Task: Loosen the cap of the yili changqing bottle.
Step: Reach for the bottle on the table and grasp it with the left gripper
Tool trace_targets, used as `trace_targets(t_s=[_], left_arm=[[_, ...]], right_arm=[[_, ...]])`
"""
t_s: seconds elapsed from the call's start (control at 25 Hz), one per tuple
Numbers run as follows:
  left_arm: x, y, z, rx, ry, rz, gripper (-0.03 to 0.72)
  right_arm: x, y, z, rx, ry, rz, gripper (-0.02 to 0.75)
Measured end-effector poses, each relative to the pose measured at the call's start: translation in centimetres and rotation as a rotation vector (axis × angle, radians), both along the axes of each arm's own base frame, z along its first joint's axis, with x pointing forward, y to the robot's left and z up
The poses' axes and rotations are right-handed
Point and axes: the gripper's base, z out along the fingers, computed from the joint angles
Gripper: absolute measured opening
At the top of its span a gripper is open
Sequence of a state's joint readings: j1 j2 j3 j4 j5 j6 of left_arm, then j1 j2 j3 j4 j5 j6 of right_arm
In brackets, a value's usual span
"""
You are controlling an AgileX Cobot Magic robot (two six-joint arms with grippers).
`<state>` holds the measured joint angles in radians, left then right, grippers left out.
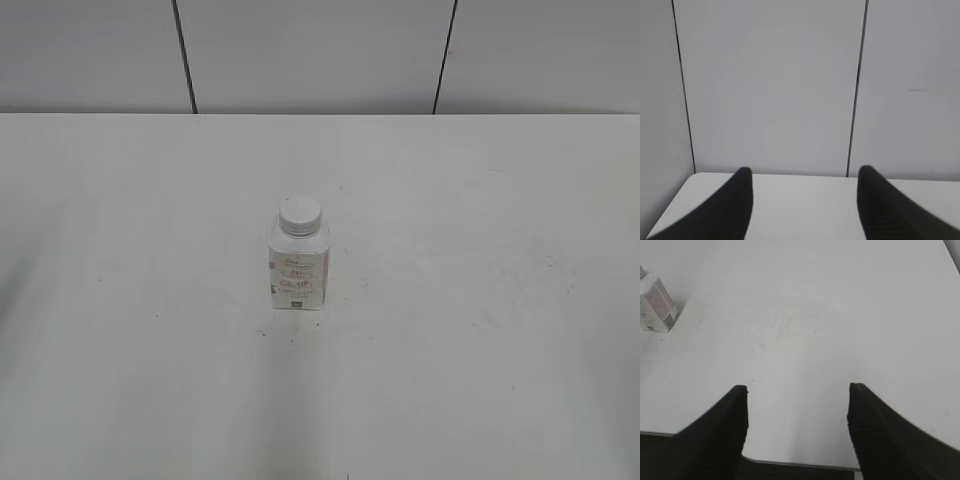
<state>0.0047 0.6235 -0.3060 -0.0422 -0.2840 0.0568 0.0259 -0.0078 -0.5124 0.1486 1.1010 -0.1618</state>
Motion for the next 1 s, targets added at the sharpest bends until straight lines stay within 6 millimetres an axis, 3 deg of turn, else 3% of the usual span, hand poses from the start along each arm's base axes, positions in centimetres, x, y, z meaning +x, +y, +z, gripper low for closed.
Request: trace_targets(t_s=[0.32, 0.52, 0.8, 1.0], left_arm=[[0.5, 0.0, 0.2, 0.001, -0.034, 0.003, 0.396], [2.3, 0.1, -1.1, 0.001, 0.031, 0.005, 0.375], [5.1, 0.2, -1.9, 0.007, -0.051, 0.015, 0.365], [6.8, 0.2, -3.8, 0.008, 0.014, 0.018, 0.365]], right_arm=[[0.0, 0.0, 0.0, 0.005, 0.0, 0.003, 0.499], [0.0, 0.2, 0.0, 0.018, 0.0, 0.012, 0.499], [0.0, 0.2, 0.0, 0.02, 0.0, 0.014, 0.499], [0.0, 0.2, 0.0, 0.02, -0.001, 0.014, 0.499]])
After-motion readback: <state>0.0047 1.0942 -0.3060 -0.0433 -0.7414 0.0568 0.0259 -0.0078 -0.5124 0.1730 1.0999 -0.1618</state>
